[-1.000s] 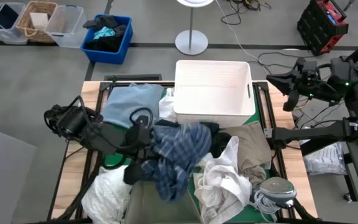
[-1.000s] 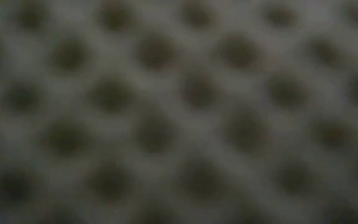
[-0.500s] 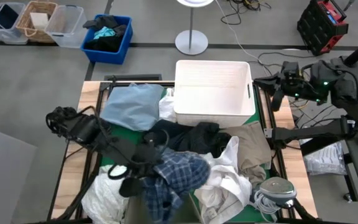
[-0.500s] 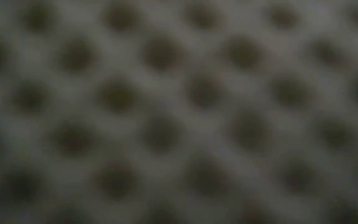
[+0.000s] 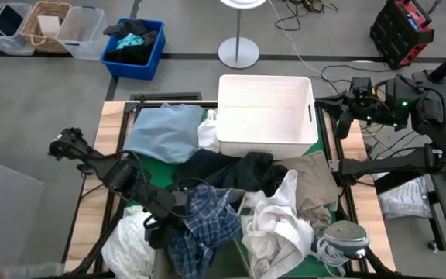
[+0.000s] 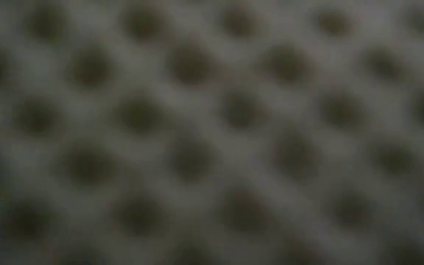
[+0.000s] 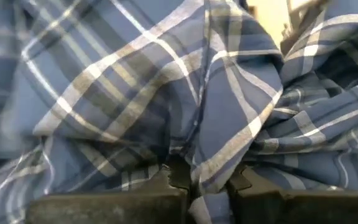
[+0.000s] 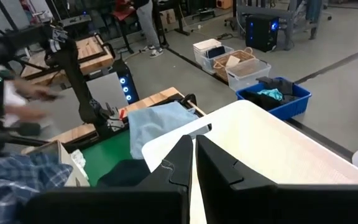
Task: Sort clothes
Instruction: Put the blue polo shirt into the gray laundry organizer
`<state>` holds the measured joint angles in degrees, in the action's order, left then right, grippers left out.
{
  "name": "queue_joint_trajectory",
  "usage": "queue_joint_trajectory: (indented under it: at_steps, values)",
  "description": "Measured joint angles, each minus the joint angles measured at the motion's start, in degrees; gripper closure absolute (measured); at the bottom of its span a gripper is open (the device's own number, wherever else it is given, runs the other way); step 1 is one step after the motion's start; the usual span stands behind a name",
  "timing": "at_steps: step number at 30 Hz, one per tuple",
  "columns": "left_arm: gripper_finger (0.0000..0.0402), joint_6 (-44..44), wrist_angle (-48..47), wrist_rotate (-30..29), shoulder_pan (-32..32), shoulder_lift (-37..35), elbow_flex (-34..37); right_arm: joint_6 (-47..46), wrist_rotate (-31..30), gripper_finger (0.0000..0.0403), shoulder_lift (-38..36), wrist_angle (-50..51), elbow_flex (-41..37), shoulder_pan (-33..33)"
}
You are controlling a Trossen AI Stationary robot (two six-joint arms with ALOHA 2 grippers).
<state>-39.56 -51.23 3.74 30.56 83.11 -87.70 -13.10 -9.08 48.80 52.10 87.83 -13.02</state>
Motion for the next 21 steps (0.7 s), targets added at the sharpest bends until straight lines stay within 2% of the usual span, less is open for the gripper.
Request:
queue_joint_trajectory:
  at_steps: [4, 7, 11, 14, 17, 21]
  values:
    - [0.0395, -9.3, 2.16, 0.33, -0.14, -2.98, 9.18, 0.0, 0.0, 0.039, 0.02, 0.0, 0.0, -0.02]
    - [0.0395, -14.8, 1.63, 2.73, -0.08, -3.32, 14.56, 0.0, 0.0, 0.039, 0.02, 0.0, 0.0, -0.02]
    - [0.0395, -16.07, 1.96, 2.91, -0.12, -2.53, 17.48, 0.0, -0.02, 0.039, 0.48, 0.0, 0.0, -0.02]
    - [0.0395, -15.9, 1.23, 0.35, -0.31, -0.6, 16.6, 0.0, -0.02, 0.039, 0.5, 0.0, 0.0, -0.02]
    - [0.0396, -14.18, -1.5, -0.34, -0.71, 2.45, 12.78, 0.0, -0.04, 0.039, 0.9, -0.02, 0.0, -0.02]
    - [0.0396, -5.46, -5.91, 0.14, -1.33, 8.41, 5.16, 0.0, -0.09, 0.039, 1.49, -0.04, 0.0, -0.02]
